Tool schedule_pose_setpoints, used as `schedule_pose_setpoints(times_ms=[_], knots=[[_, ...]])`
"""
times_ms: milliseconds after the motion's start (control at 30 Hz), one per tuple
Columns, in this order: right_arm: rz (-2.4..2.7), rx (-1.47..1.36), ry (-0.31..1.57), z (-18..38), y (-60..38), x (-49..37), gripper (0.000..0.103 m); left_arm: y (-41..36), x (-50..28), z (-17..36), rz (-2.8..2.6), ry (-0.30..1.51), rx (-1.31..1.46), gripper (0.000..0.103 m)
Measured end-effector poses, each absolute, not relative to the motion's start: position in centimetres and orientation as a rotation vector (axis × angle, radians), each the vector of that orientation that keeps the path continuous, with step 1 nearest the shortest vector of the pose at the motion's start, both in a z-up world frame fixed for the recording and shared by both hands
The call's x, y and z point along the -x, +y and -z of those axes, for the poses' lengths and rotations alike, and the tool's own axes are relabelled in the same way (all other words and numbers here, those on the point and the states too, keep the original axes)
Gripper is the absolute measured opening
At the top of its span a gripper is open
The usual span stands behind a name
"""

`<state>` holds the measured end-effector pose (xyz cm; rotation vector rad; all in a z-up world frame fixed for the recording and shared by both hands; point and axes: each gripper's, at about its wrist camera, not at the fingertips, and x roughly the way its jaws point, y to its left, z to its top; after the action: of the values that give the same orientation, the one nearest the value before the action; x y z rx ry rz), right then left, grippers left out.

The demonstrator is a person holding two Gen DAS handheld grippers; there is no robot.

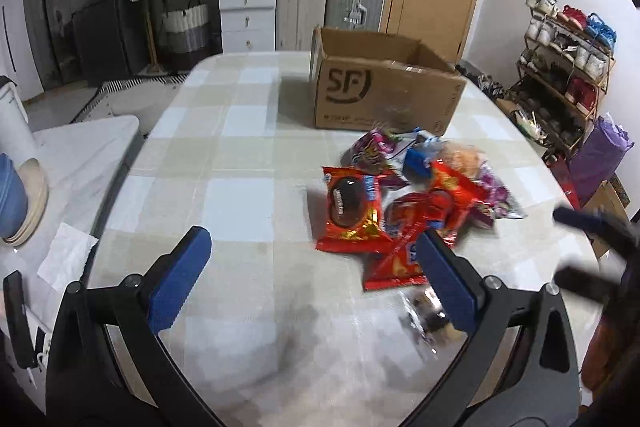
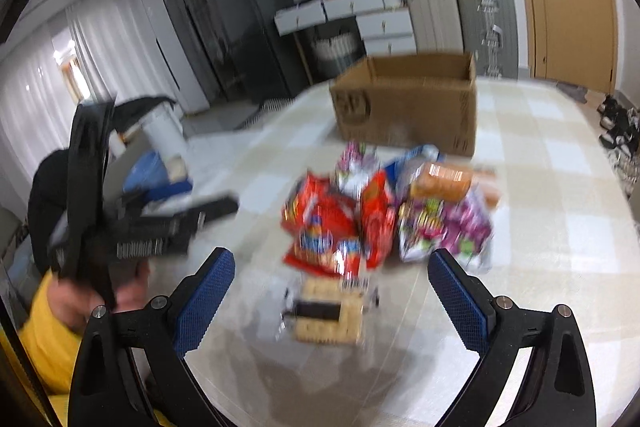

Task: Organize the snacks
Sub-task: 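Withdraw both tools from the box back toward the snack pile, then grasp the cracker pack with the right gripper while the left grasps the red cookie pack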

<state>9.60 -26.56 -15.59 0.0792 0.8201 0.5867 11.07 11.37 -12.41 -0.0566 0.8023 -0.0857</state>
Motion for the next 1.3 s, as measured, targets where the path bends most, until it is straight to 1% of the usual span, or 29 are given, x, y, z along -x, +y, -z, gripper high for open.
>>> schedule_pose_setpoints(times_ms=[233,433,567,767,833,867,1000,1100,1133,1167,1200,1233,1267,1300], knots=[[-0.614,-0.071,0.915,20.0,-24.7,-10.2,0.099,11.3,-16.7,15.6,0.129,0.899,0.071,0.102],[-0.581,0.005,0.985,22.7,-22.7,-11.2,0.099,11.4,-19.4,17.1,0.134,0.936,0.1,0.102],[-0.57,0.041,1.021,23.8,-21.7,-11.7,0.099,11.2,-20.7,18.2,0.148,0.966,0.113,0.102],[-0.539,0.139,1.001,24.1,-20.2,-11.8,0.098,11.2,-21.7,19.7,0.145,0.991,0.149,0.102],[-0.53,0.18,0.989,24.2,-19.6,-11.5,0.09,11.3,-21.9,20.0,0.148,0.997,0.163,0.102],[-0.526,0.208,0.98,24.2,-19.4,-11.3,0.088,11.3,-22.0,20.1,0.147,0.996,0.164,0.102],[-0.541,0.251,0.958,24.0,-18.6,-10.6,0.075,11.2,-22.4,20.2,0.148,0.995,0.161,0.102],[-0.555,0.237,0.95,24.0,-18.4,-10.5,0.072,11.1,-22.4,20.3,0.154,0.995,0.152,0.102],[-0.561,0.223,0.949,24.0,-18.5,-10.5,0.069,11.1,-22.3,20.3,0.156,0.993,0.153,0.101],[-0.566,0.204,0.951,23.8,-18.8,-10.6,0.067,11.1,-22.3,20.3,0.161,0.993,0.158,0.099],[-0.572,0.188,0.953,23.7,-19.3,-10.6,0.064,11.2,-22.3,20.3,0.172,0.991,0.169,0.094],[-0.579,0.169,0.956,23.6,-19.6,-10.6,0.061,11.2,-22.3,20.2,0.184,0.989,0.178,0.093],[-0.585,0.144,0.955,23.4,-20.1,-10.5,0.059,11.1,-22.3,20.2,0.188,0.987,0.177,0.092],[-0.599,0.112,0.962,23.3,-20.5,-10.7,0.059,11.0,-22.2,20.2,0.186,0.985,0.171,0.089]])
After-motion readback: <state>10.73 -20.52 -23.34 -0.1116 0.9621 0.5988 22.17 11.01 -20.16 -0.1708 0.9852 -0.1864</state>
